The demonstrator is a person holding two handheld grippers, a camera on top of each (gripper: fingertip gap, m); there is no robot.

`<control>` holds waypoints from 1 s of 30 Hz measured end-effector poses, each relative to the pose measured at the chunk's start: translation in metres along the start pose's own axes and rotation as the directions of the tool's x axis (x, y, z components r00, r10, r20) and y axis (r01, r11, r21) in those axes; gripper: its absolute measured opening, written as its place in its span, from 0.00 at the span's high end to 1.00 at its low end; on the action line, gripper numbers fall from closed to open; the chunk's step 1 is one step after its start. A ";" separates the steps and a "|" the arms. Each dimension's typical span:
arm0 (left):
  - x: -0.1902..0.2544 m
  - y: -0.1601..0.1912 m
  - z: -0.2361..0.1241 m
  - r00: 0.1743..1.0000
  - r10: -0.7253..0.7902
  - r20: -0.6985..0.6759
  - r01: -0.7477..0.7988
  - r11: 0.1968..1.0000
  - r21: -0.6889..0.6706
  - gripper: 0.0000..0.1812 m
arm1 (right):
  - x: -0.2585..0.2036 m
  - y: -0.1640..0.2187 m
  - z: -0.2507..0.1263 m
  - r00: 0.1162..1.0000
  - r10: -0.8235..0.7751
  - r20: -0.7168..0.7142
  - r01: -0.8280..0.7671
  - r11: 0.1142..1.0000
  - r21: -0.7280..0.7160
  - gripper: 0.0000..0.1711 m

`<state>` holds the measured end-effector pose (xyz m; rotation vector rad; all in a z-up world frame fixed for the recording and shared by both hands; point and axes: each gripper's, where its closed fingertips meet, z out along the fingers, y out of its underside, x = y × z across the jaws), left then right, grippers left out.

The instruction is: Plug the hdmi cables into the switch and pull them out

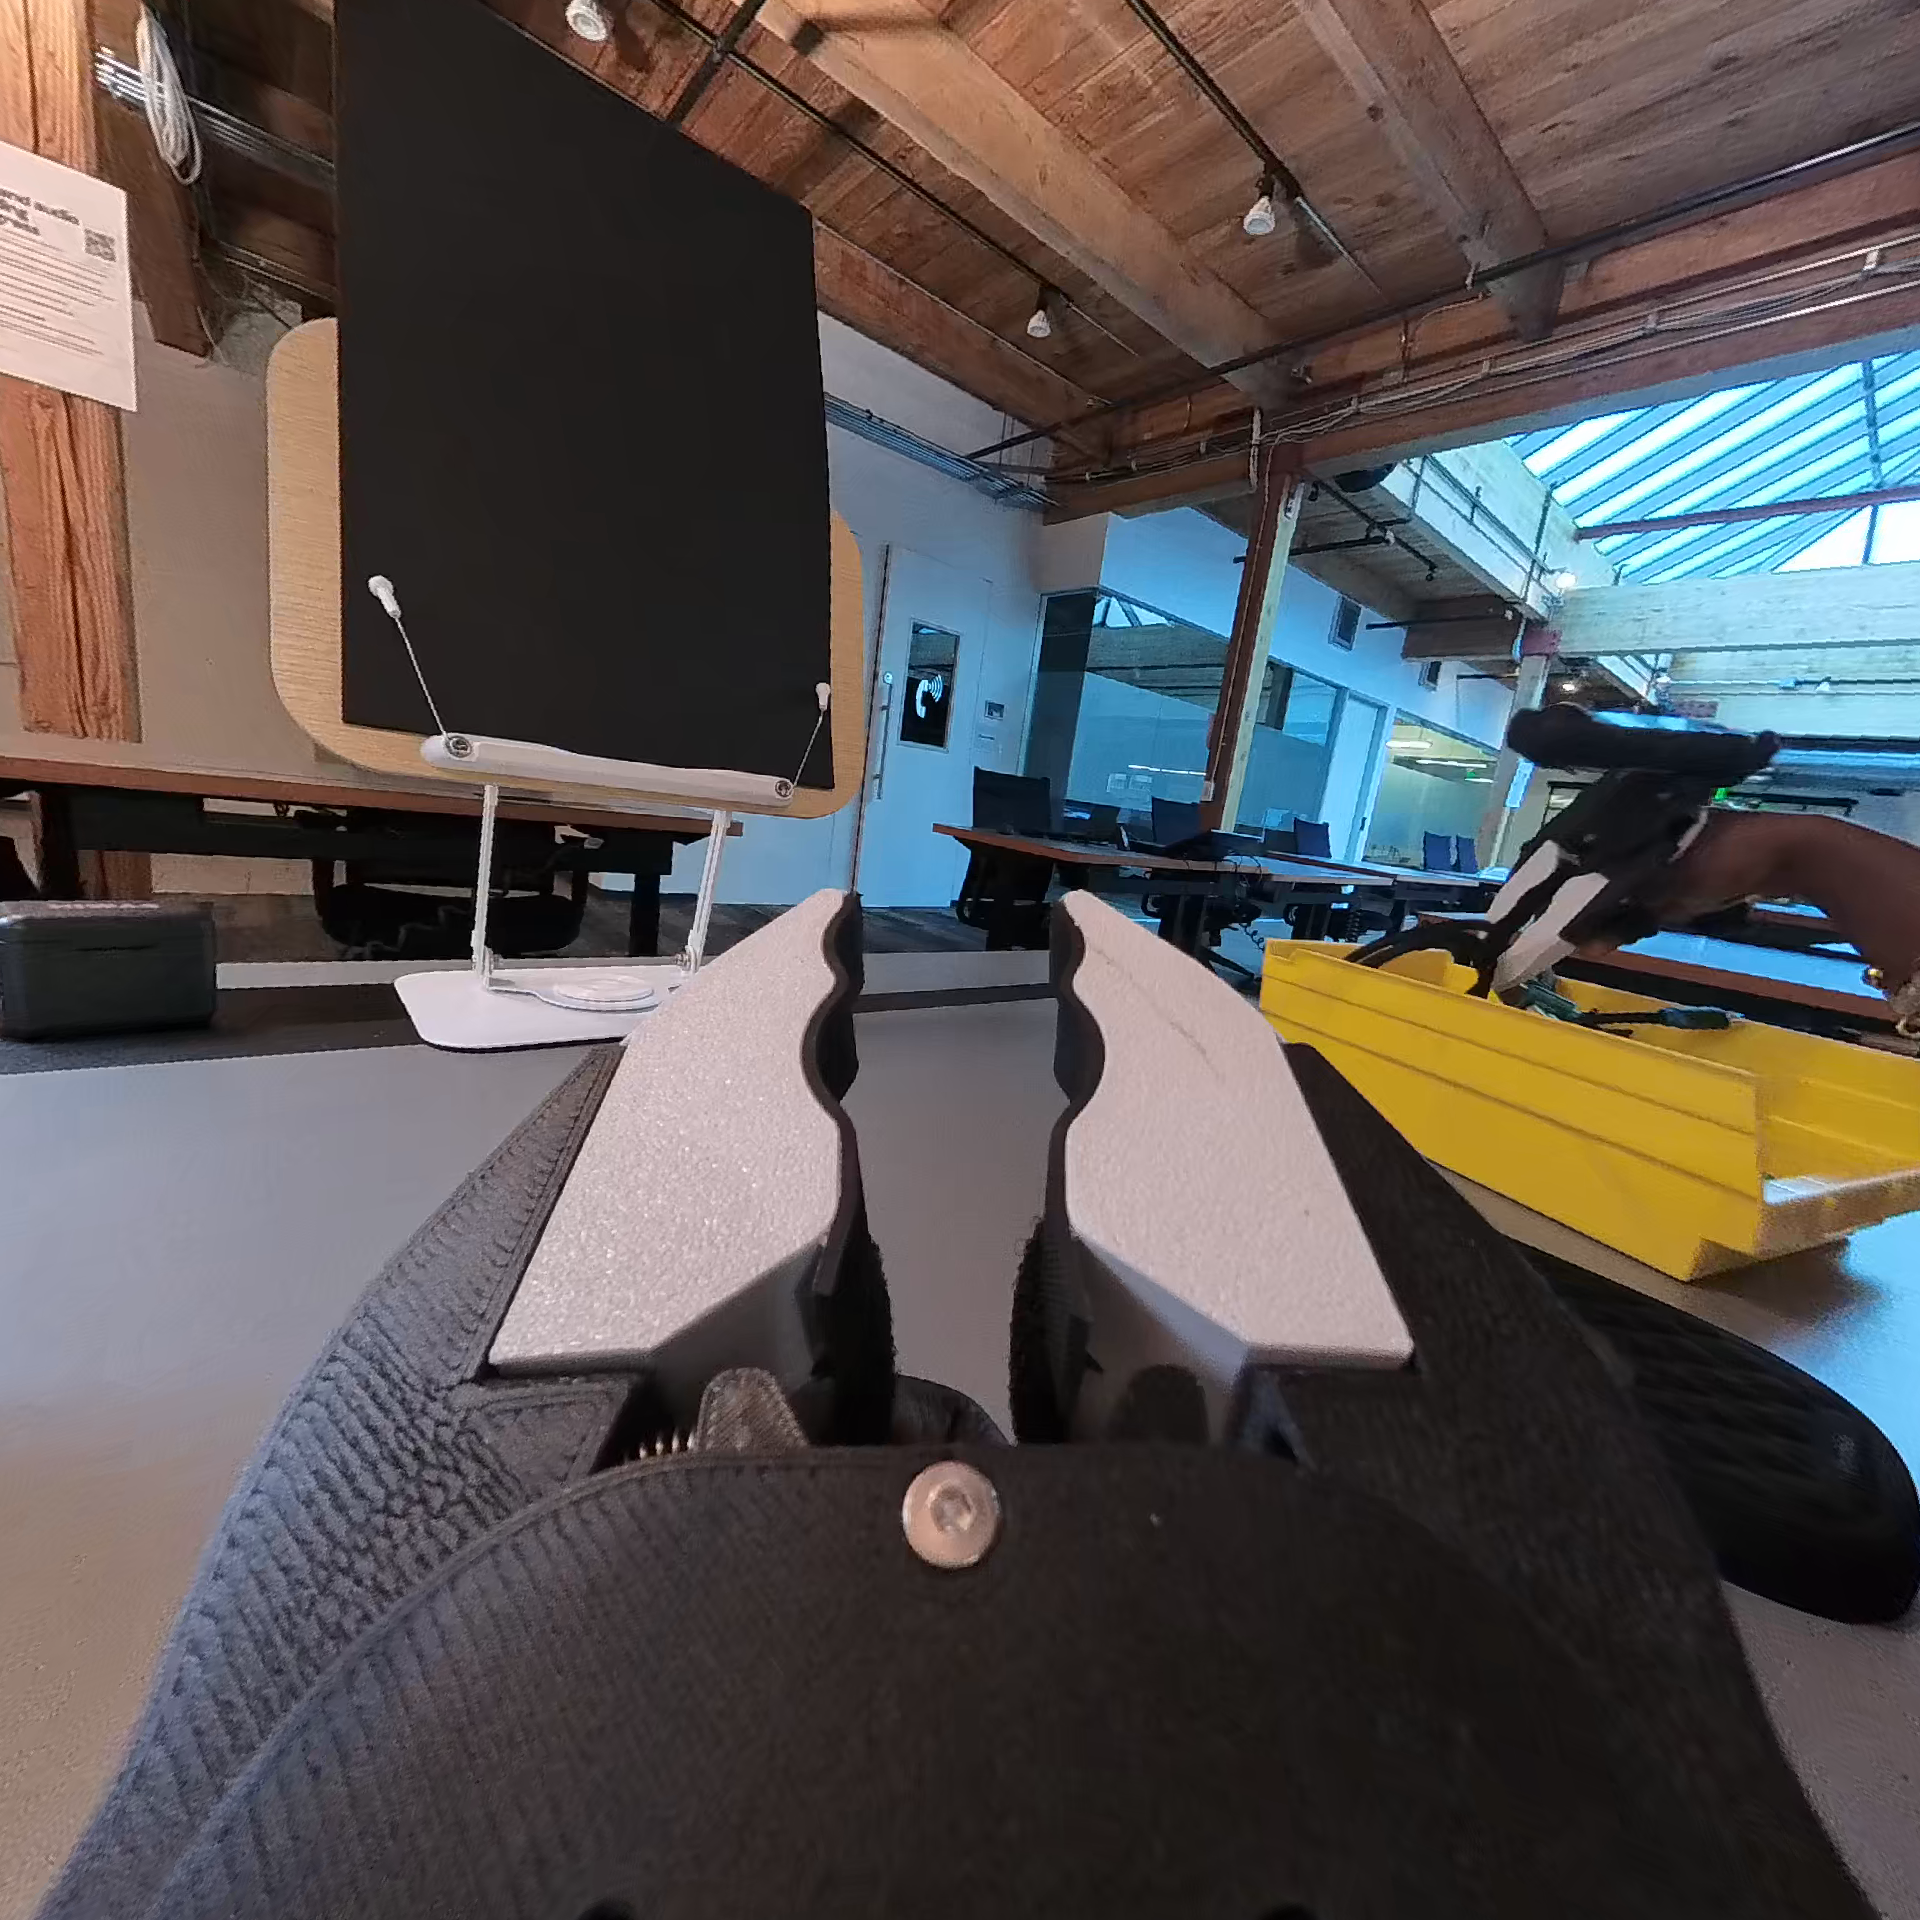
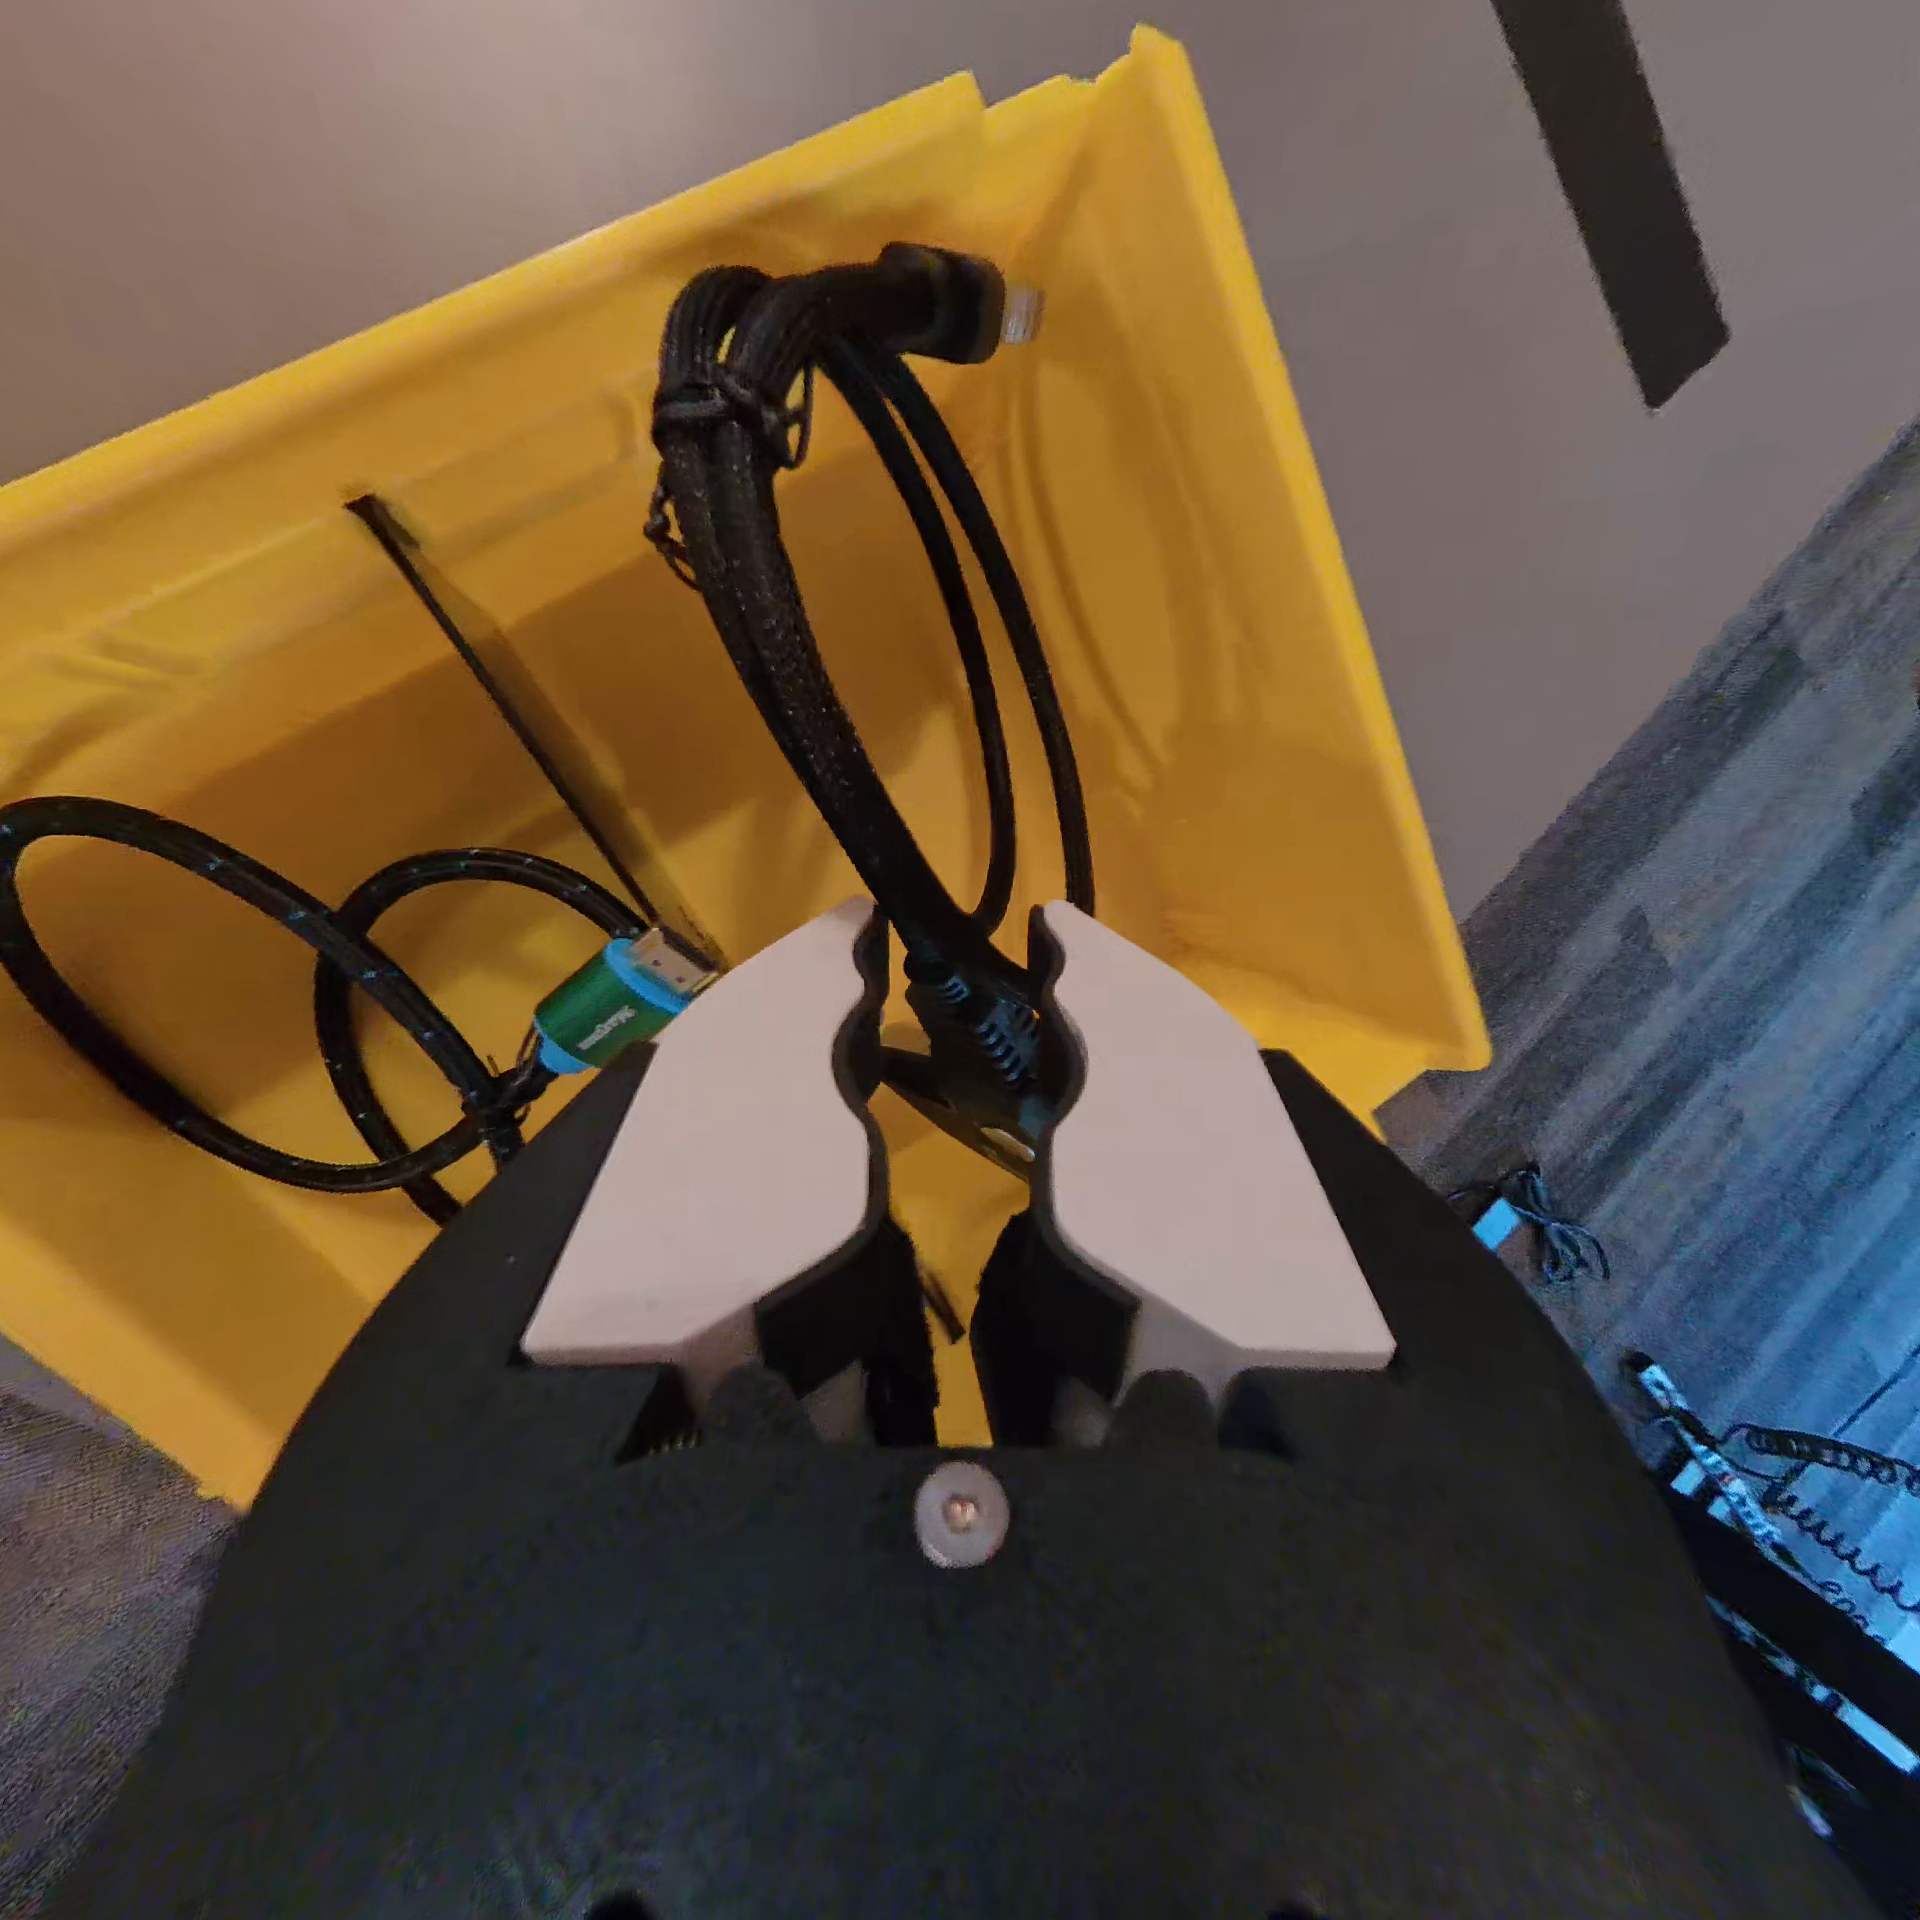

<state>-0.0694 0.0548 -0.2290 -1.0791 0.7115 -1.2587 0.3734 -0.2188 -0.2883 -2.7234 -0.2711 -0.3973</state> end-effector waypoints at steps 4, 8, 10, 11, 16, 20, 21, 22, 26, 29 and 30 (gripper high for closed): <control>0.001 -0.001 0.001 1.000 0.008 -0.002 -0.008 1.000 0.000 0.81 | -0.005 -0.002 0.010 0.995 0.062 0.073 -0.059 0.998 -0.038 0.81; 0.000 -0.001 0.000 1.000 -0.003 0.000 0.003 1.000 0.000 0.81 | -0.008 -0.013 -0.006 0.976 0.122 0.180 -0.139 0.987 0.085 0.75; -0.001 -0.002 0.000 1.000 -0.006 -0.001 0.006 1.000 0.002 0.81 | 0.003 -0.021 -0.023 0.968 0.185 0.172 -0.220 0.952 0.215 0.75; -0.001 -0.002 0.000 1.000 -0.003 -0.001 0.003 1.000 0.002 0.81 | 0.012 -0.019 -0.030 0.964 0.222 0.144 -0.253 0.934 0.251 0.77; -0.001 -0.001 0.000 1.000 0.009 -0.001 -0.009 1.000 -0.003 0.81 | -0.006 -0.026 -0.038 0.981 0.112 0.156 -0.159 0.928 0.336 0.78; -0.002 0.000 0.001 1.000 0.006 0.003 -0.006 1.000 -0.002 0.82 | -0.011 -0.045 -0.024 0.999 0.021 0.025 -0.029 0.926 0.376 0.81; -0.002 0.000 0.001 1.000 0.007 0.002 -0.007 1.000 -0.001 0.82 | -0.013 -0.048 -0.015 1.000 0.020 0.024 -0.027 0.931 0.364 0.86; 0.000 -0.001 0.001 1.000 0.008 0.001 -0.008 1.000 -0.003 0.82 | -0.014 -0.045 -0.004 1.000 0.022 0.014 -0.025 0.949 0.314 0.85; 0.000 0.002 0.001 1.000 0.007 0.000 -0.007 1.000 -0.008 0.82 | -0.010 -0.050 -0.008 0.986 0.043 -0.160 0.008 0.952 0.307 0.82; 0.001 0.003 0.001 1.000 0.012 -0.006 -0.012 1.000 -0.005 0.82 | -0.025 -0.089 -0.062 0.952 0.188 -0.240 0.010 0.769 0.639 0.57; 0.002 0.002 0.001 1.000 0.016 -0.011 -0.016 1.000 -0.003 0.82 | -0.037 -0.103 -0.085 0.946 0.232 -0.226 0.017 0.661 0.751 0.48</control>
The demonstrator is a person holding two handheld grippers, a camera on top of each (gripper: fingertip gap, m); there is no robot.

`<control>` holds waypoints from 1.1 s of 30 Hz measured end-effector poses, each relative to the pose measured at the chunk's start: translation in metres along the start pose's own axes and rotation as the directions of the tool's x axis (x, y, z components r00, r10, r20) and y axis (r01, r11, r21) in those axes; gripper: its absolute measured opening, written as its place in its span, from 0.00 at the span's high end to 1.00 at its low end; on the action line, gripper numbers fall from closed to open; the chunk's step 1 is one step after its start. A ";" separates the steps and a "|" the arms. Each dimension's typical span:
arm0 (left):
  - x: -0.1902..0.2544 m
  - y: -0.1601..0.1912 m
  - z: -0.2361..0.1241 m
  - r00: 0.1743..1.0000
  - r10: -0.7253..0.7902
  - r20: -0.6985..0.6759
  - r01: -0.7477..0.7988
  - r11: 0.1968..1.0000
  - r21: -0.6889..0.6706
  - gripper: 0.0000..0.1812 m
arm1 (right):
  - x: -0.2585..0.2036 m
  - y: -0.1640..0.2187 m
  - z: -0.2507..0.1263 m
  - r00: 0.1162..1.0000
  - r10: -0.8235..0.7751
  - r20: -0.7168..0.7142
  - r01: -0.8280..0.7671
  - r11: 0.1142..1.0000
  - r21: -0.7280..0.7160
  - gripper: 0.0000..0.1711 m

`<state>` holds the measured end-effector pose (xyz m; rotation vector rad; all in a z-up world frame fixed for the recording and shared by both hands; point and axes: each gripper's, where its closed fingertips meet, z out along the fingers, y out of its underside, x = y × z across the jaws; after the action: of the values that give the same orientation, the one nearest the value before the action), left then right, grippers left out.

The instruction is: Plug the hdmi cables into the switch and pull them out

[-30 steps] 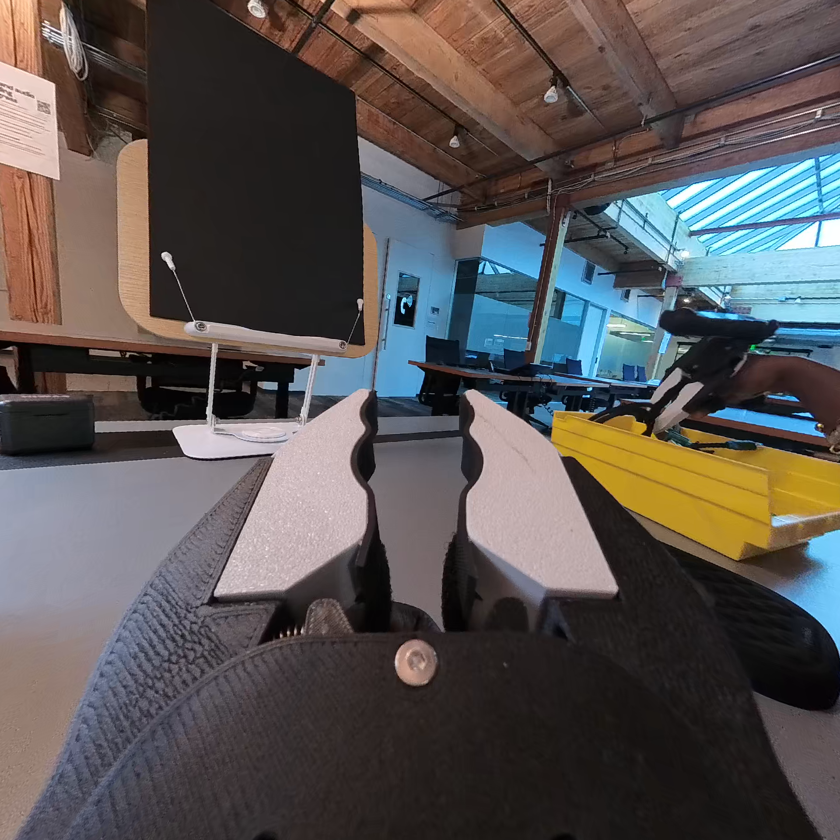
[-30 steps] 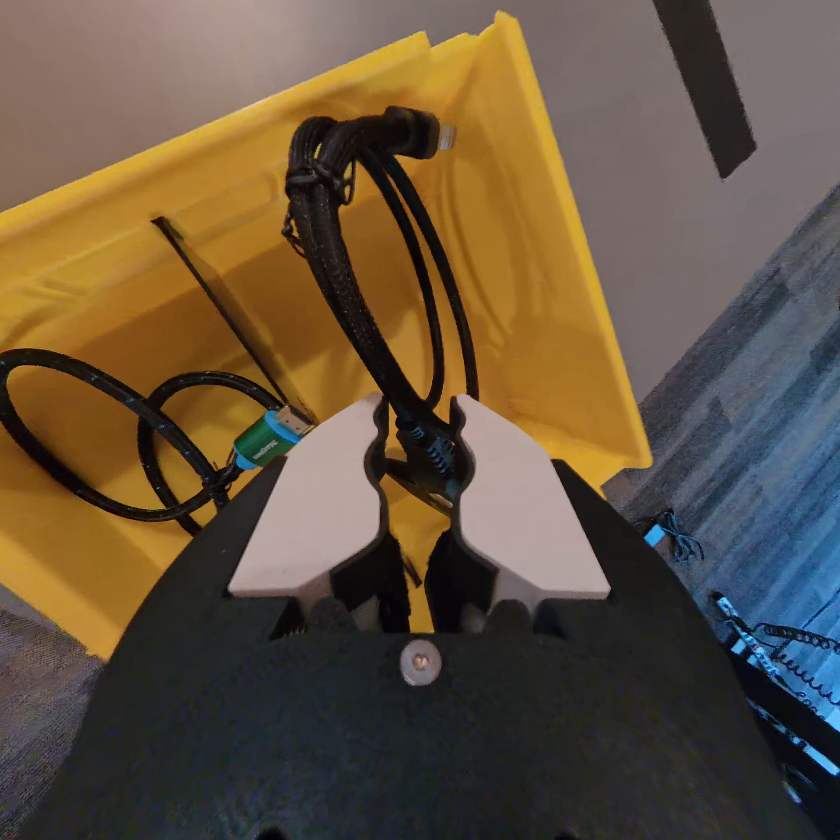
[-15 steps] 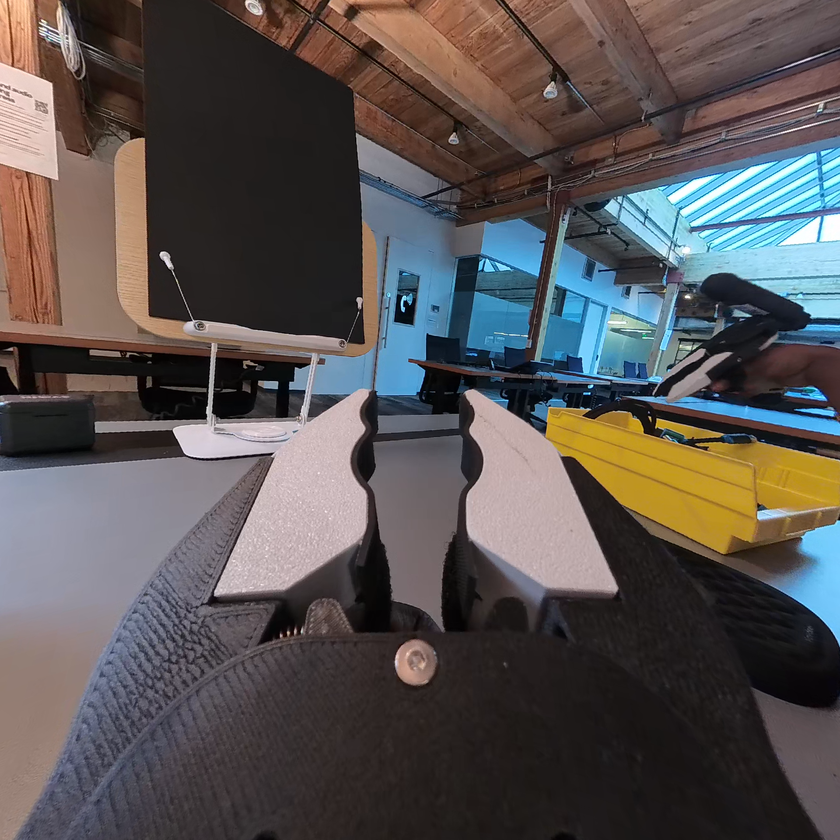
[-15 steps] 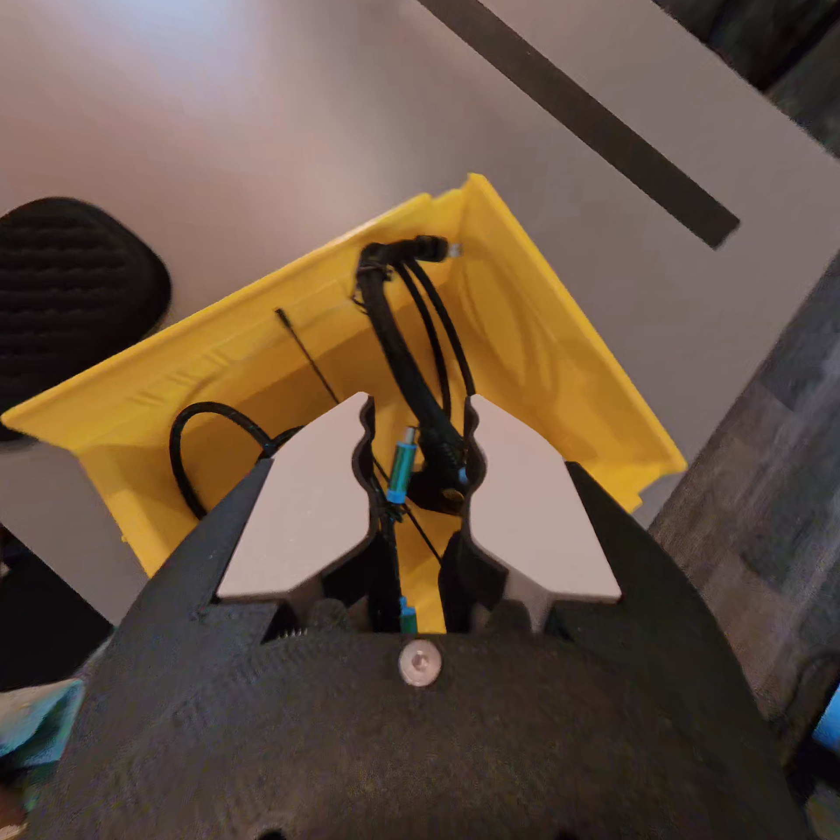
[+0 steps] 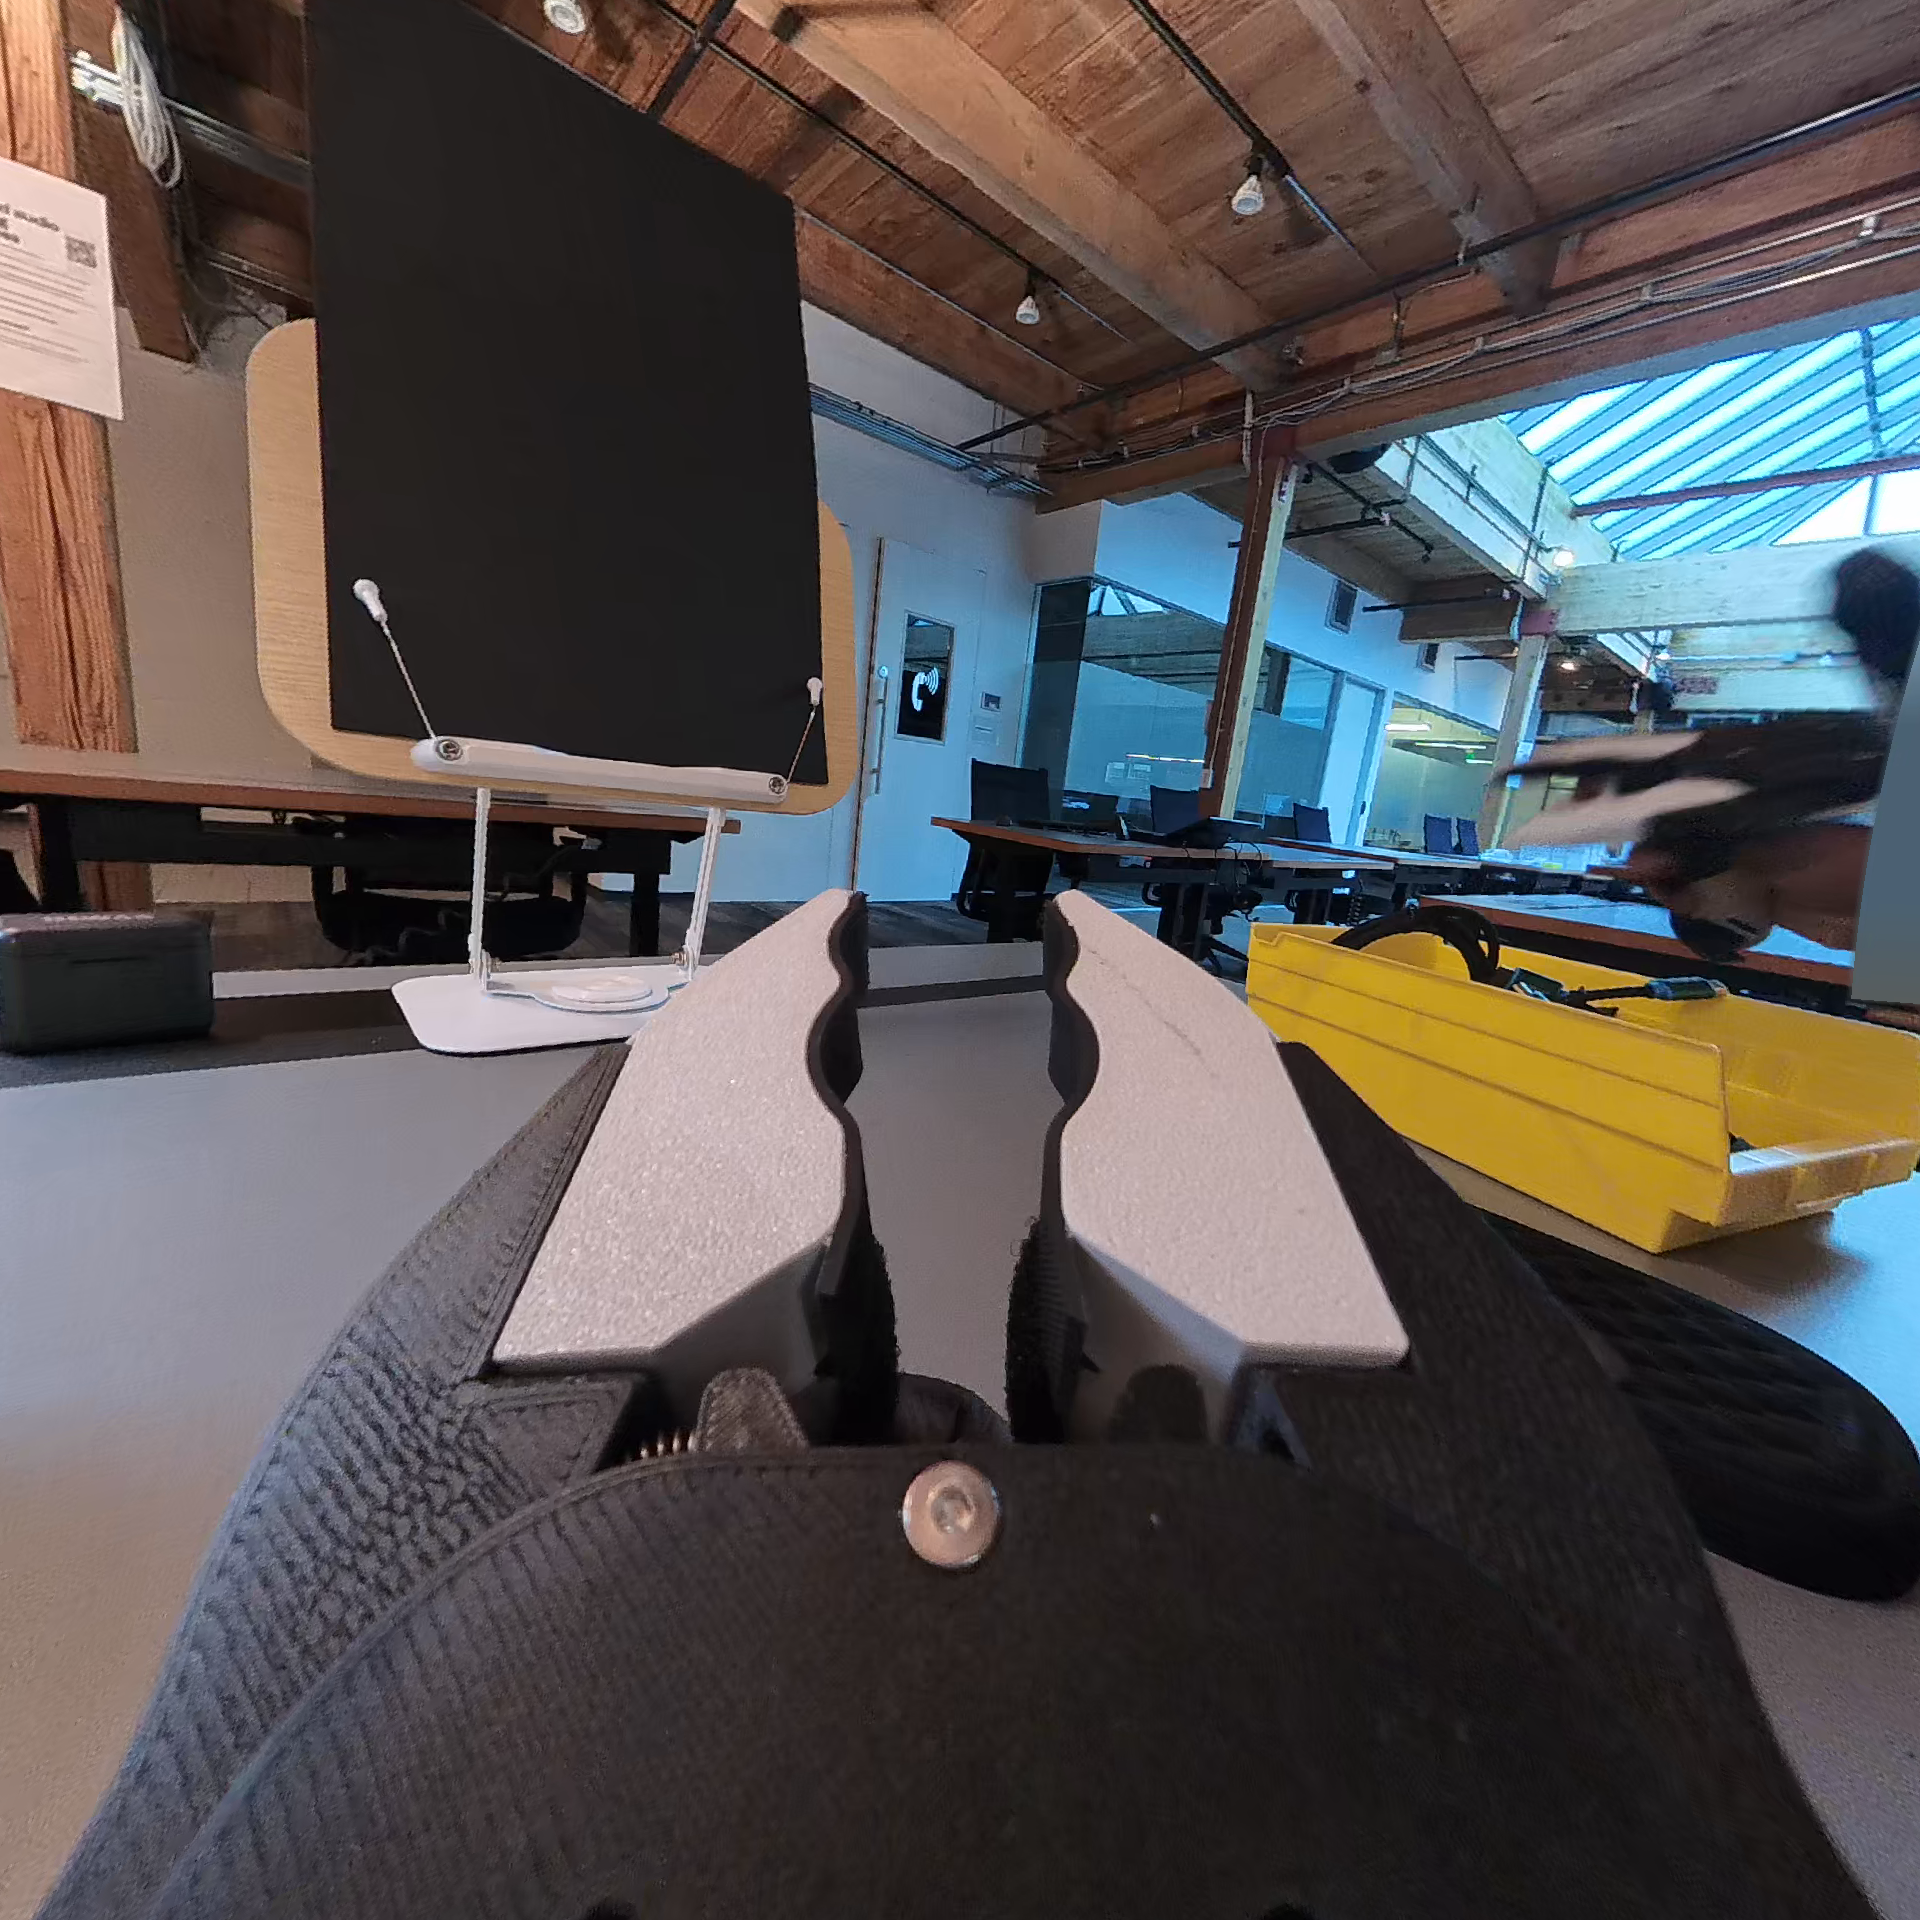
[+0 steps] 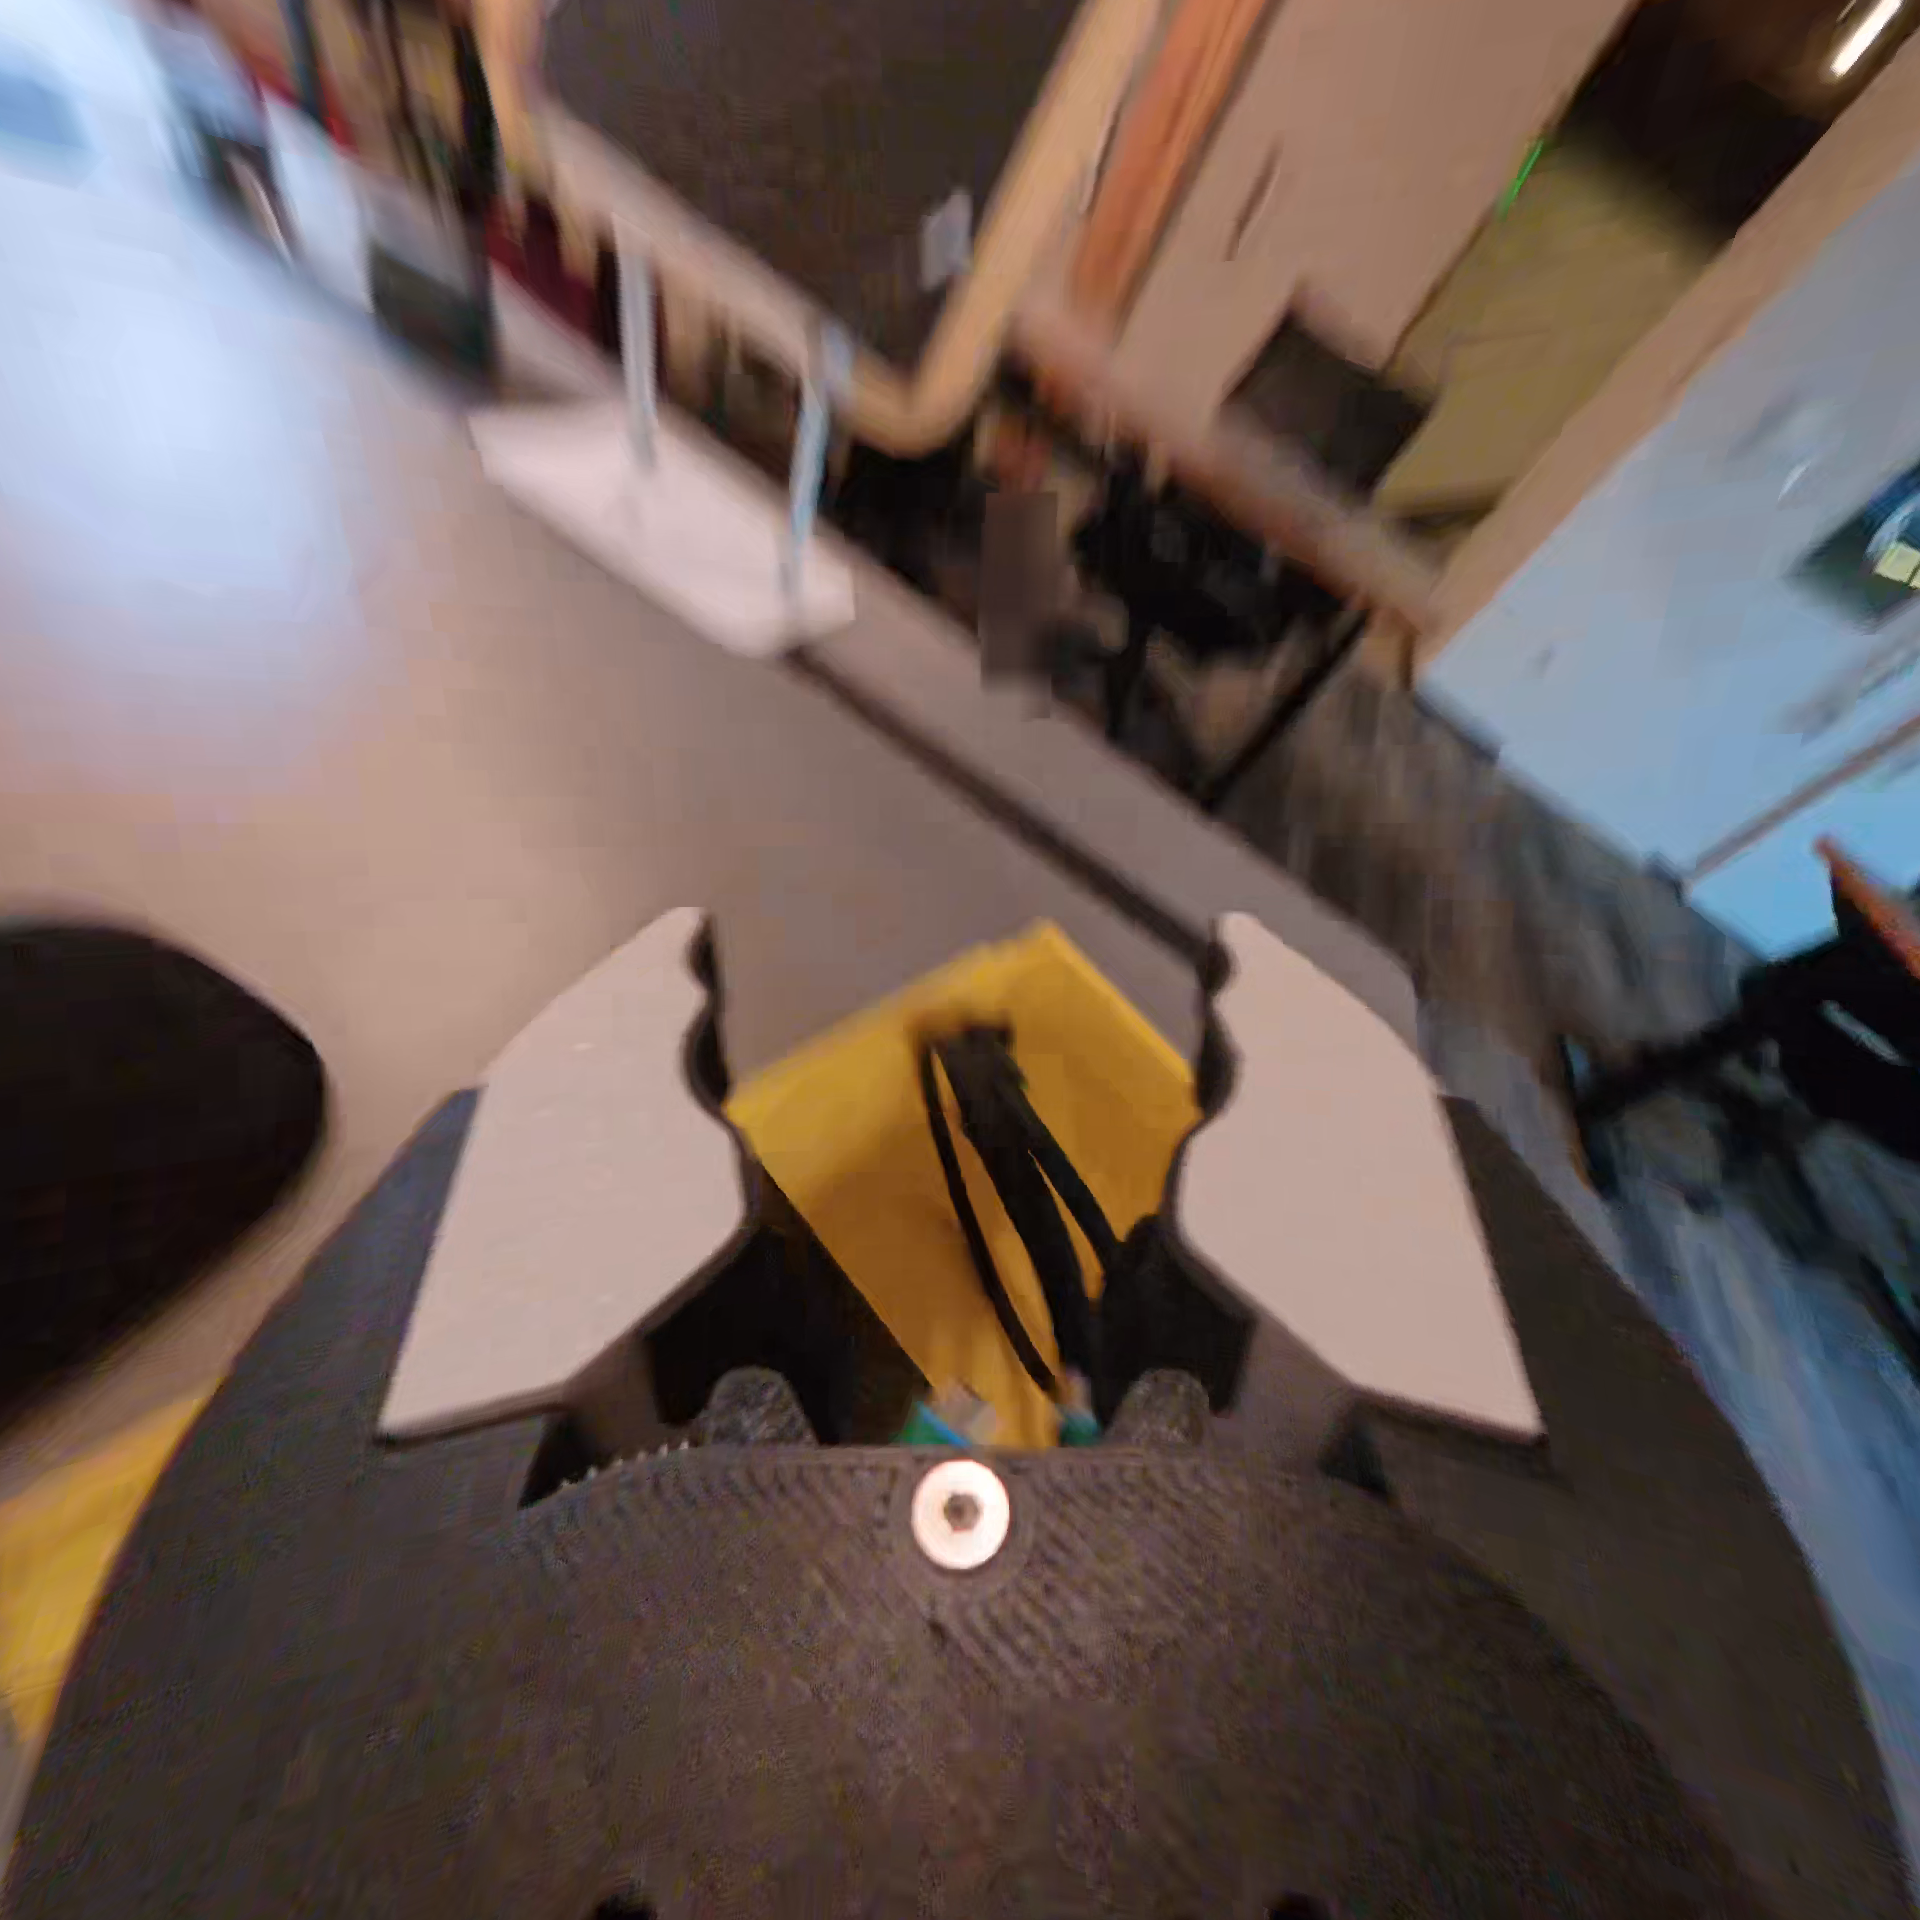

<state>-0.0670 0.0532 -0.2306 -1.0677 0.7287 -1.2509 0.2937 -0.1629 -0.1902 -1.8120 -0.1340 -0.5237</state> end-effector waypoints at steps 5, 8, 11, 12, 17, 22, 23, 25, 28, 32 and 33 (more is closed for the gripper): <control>0.008 -0.003 0.001 0.998 0.067 -0.020 -0.067 0.998 0.011 0.82 | -0.081 -0.094 -0.059 0.992 0.078 0.095 -0.118 0.818 0.564 0.15; 0.015 -0.006 0.001 0.989 0.146 -0.026 -0.145 0.989 0.027 0.82 | -0.129 -0.111 -0.082 0.996 -0.049 0.074 -0.012 0.752 0.660 0.15; 0.024 0.001 0.003 0.977 0.210 -0.040 -0.210 0.978 -0.001 0.82 | -0.165 -0.097 -0.086 0.963 -0.268 0.018 0.209 0.790 0.576 1.00; 0.028 0.002 0.005 0.973 0.224 -0.058 -0.225 0.974 -0.016 0.82 | -0.166 -0.103 -0.090 0.957 -0.287 -0.041 0.255 0.763 0.594 0.99; 0.059 -0.017 0.007 0.948 0.255 -0.190 -0.260 0.966 0.000 0.74 | -0.171 -0.140 -0.107 0.990 -0.121 0.072 0.019 0.622 0.783 0.15; 0.080 -0.054 -0.013 0.919 0.221 -0.327 -0.243 0.970 -0.029 0.34 | -0.181 -0.117 -0.094 0.976 -0.193 0.103 0.063 0.699 0.713 0.64; 0.081 -0.055 -0.021 0.911 0.215 -0.352 -0.258 0.963 -0.078 0.29 | -0.184 -0.113 -0.096 0.967 -0.240 0.086 0.113 0.706 0.699 1.00; 0.070 -0.063 -0.037 0.888 0.315 -0.334 -0.376 0.917 -0.136 0.28 | -0.185 -0.115 -0.100 0.968 -0.236 0.091 0.104 0.699 0.708 1.00; 0.024 -0.086 -0.064 0.843 0.516 -0.154 -0.539 0.811 -0.229 0.33 | -0.178 -0.120 -0.101 0.982 -0.178 0.071 0.069 0.675 0.734 0.68; -0.066 -0.119 -0.113 0.699 0.684 0.207 -0.562 0.705 -0.432 0.42 | -0.172 -0.118 -0.086 0.990 -0.129 0.050 0.057 0.705 0.707 0.25; -0.085 -0.123 -0.125 0.643 0.725 0.248 -0.559 0.665 -0.495 0.46 | -0.175 -0.112 -0.084 0.985 -0.166 0.038 0.098 0.734 0.672 0.62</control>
<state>-0.2445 0.1095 -0.1725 -1.1757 0.9197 -0.2103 0.0749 -0.1764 -0.1460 -1.1128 -0.4642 -0.4132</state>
